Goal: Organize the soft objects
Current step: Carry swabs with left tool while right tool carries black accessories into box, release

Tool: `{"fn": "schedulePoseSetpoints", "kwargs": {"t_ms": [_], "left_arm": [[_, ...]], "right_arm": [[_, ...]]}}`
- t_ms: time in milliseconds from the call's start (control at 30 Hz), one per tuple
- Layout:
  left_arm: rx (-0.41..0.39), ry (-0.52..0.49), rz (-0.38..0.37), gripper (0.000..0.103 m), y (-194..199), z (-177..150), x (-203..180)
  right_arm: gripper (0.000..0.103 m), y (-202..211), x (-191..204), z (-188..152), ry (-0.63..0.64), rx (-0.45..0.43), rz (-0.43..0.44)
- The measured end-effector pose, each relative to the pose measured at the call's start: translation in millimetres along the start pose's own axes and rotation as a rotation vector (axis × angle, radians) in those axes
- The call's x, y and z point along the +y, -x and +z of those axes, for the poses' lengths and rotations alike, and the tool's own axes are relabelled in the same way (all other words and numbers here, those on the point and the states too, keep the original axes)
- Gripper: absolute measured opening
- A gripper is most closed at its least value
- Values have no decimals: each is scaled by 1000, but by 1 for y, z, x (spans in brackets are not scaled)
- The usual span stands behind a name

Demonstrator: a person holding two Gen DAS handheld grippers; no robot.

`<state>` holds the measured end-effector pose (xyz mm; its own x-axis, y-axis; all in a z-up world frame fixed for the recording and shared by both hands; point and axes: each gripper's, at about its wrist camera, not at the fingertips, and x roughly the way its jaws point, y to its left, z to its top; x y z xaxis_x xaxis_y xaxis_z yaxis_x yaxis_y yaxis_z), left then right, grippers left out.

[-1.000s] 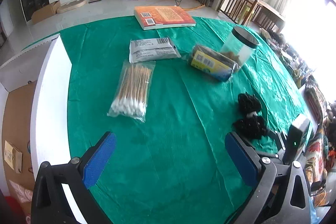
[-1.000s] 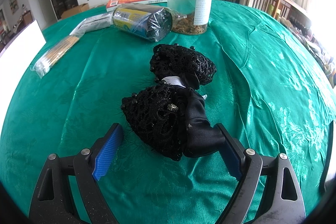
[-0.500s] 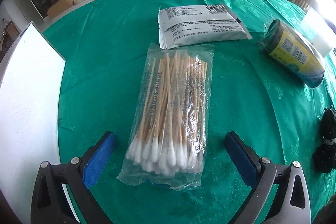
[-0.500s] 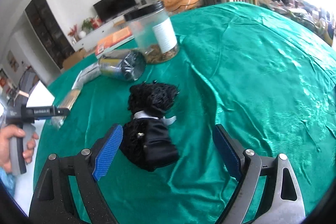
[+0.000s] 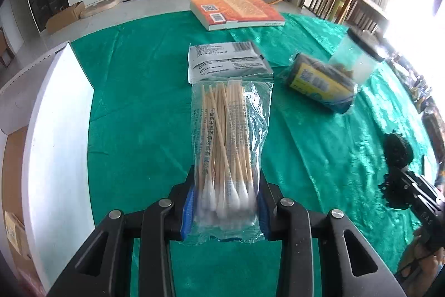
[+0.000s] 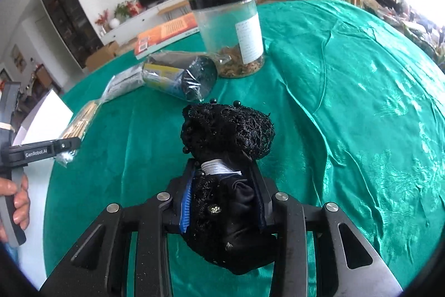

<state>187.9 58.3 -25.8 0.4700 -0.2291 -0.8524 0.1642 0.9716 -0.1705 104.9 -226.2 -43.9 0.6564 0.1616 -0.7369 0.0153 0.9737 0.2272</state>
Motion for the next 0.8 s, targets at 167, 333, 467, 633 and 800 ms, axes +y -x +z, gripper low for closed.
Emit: {"fn": "schedulePoseSetpoints", "kwargs": {"t_ms": [167,333,467,633,800], "left_arm": [[-140,77,-93,36,107,-32,28],[-213,122,123,36,193,-74,97],[-204,237,344,37,229,-123,169],[-86,397,536,90,210,-175,236],[-94,447,502,92,193,-184,240]], "right_arm": [[37,46,60,6,102,-50,105],[37,82,164,12,190,-74,355],[37,100,264,0,317,-48,551],[65,83,353,-35,441,101,774],[78,65,323,-56,471,51,666]]}}
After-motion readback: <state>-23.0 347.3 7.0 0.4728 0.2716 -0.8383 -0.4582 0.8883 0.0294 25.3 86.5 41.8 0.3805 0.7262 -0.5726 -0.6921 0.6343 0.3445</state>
